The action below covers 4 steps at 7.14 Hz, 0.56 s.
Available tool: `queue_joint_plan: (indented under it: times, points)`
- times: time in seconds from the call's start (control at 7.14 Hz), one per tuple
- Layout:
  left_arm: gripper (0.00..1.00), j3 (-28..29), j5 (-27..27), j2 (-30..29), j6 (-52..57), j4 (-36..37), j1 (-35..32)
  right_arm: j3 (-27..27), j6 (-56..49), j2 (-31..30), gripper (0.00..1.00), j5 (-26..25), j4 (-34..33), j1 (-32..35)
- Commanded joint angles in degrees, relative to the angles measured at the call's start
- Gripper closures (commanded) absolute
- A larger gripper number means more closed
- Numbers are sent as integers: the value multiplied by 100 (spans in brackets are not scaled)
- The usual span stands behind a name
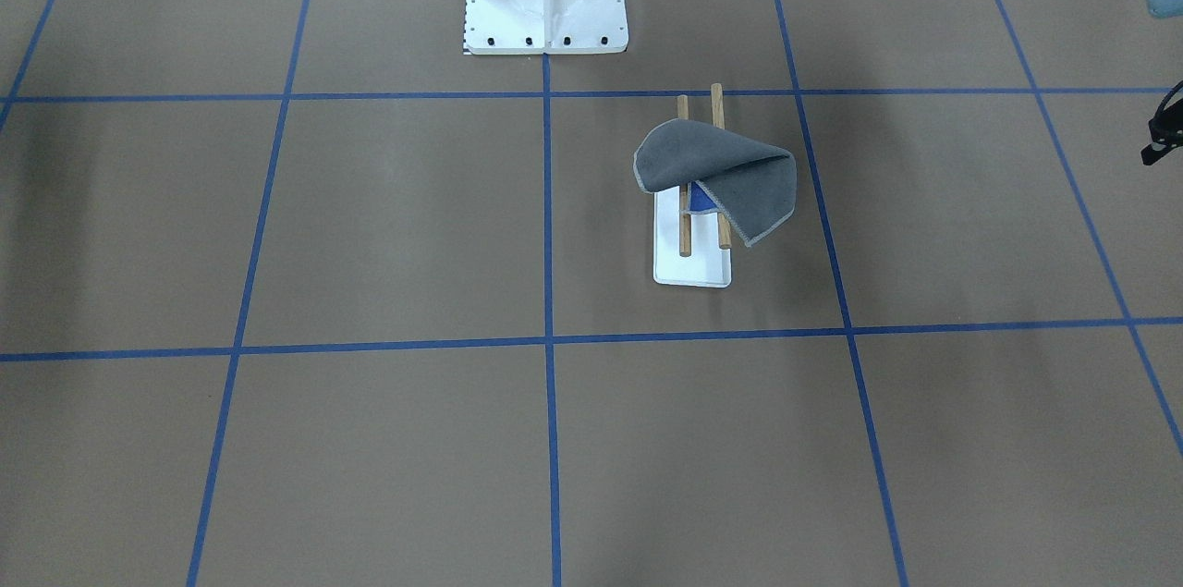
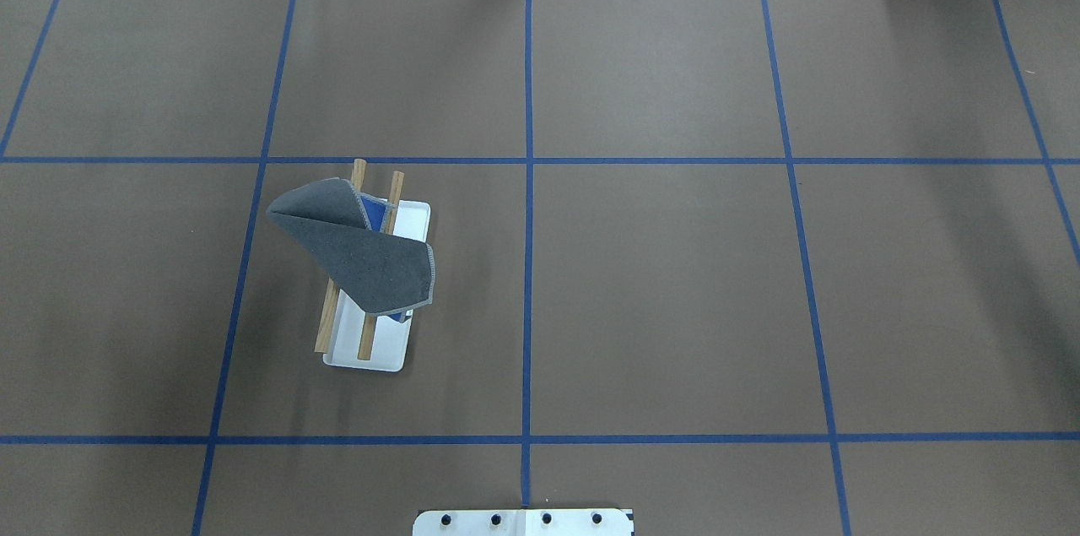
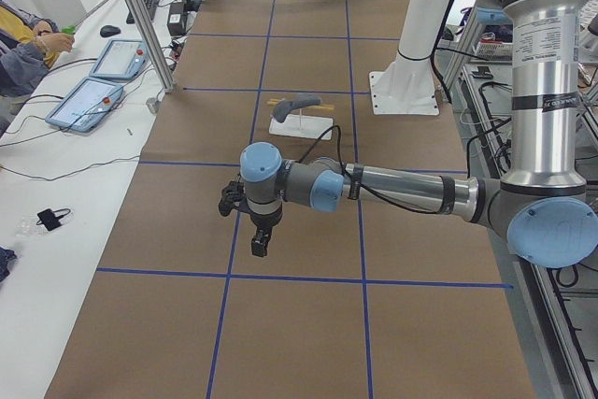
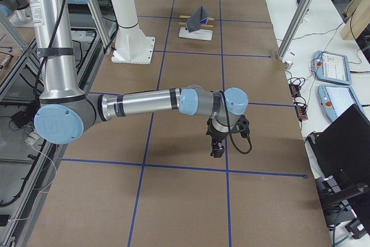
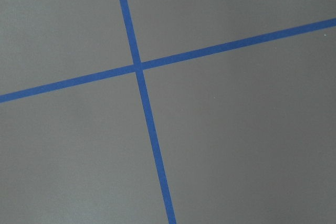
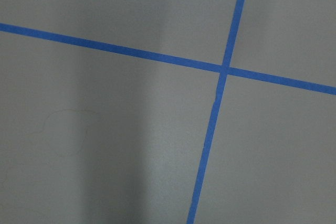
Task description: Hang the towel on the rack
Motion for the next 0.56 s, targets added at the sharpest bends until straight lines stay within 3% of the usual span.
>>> queue_joint_plan:
  times: [0.0,0.42]
  points:
    - [2,18,-12,1,-19,0,16,-16,7,9,0,115,8,-4]
    - [2,61,41,-95,-37,-36,16,-43,-2,44,0,71,16,-21]
